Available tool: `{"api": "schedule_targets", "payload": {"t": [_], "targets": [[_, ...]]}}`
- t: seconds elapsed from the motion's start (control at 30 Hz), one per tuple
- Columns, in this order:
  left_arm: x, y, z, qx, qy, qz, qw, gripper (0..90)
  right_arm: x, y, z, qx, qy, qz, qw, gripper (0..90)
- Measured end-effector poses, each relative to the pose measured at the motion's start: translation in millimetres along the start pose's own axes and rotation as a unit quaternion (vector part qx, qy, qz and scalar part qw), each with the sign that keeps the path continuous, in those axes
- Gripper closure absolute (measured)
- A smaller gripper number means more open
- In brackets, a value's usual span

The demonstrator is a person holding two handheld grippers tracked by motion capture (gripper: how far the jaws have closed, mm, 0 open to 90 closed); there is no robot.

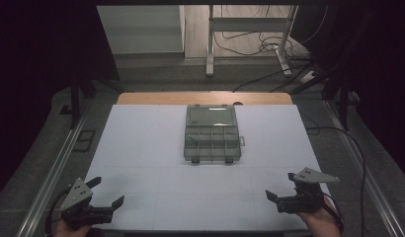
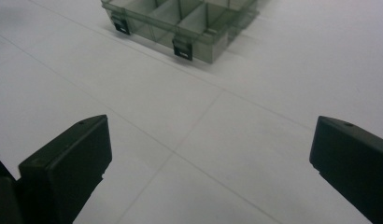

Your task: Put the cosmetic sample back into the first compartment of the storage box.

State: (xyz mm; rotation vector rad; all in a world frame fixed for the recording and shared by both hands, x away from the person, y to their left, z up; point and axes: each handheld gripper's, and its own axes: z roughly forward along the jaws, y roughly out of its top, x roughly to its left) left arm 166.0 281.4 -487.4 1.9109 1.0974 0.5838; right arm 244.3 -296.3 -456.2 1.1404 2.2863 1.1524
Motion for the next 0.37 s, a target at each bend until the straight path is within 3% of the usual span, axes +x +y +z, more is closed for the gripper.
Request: {"api": "schedule_targets", "payload": {"t": [0.37], "targets": [[-0.6, 0.6, 0.5, 0.000, -0.001, 0.001, 1.0000, 1.9, -3.9, -16.3, -4.9, 0.006, -0.006, 0.026, 0.9996, 0.1]]}}
